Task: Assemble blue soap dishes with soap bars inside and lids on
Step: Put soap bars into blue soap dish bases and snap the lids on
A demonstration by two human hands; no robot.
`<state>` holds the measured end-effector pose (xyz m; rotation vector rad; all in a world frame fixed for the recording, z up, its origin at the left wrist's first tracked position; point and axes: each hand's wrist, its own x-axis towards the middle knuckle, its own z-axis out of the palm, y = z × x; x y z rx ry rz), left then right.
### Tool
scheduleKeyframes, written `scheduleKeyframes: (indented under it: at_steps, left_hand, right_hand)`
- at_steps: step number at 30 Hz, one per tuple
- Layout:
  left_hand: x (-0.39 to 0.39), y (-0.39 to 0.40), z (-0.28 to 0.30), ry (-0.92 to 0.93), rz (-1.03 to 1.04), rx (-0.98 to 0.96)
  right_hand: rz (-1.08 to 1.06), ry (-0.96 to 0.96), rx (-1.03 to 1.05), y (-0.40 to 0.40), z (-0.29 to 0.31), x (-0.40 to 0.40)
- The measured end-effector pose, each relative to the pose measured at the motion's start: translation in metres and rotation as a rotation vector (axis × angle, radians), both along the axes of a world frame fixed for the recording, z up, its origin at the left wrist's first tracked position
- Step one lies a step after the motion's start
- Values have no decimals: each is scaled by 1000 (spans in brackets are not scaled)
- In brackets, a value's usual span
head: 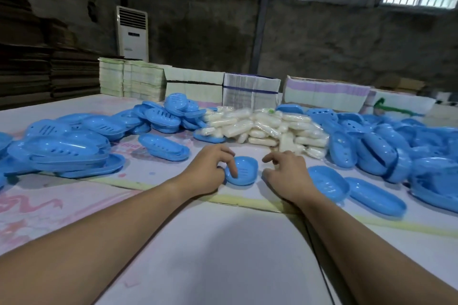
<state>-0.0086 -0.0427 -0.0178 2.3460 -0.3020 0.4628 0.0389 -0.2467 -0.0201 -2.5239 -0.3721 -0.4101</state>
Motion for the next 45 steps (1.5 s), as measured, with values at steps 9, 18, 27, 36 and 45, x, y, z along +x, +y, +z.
scheduleKeyframes:
  at_steps: [9,18,27,36,45]
  left_hand:
    - [7,0,-3,91,90,-3]
    - [11,-3,-9,104,127,-16]
    - [0,-4,-4,194,99,50]
    - [-1,-4,-2,171,68,33]
    - [5,2,-6,175,38,-27]
  right_hand:
    - [-196,151,-343,4,-4,41]
    - [-408,181,-371,16,-1,83]
    - [-360,96,-479,12,4,75]
    - [50,-58,-356,-17,6,22]
    - [74,-108,322,-18,19,7]
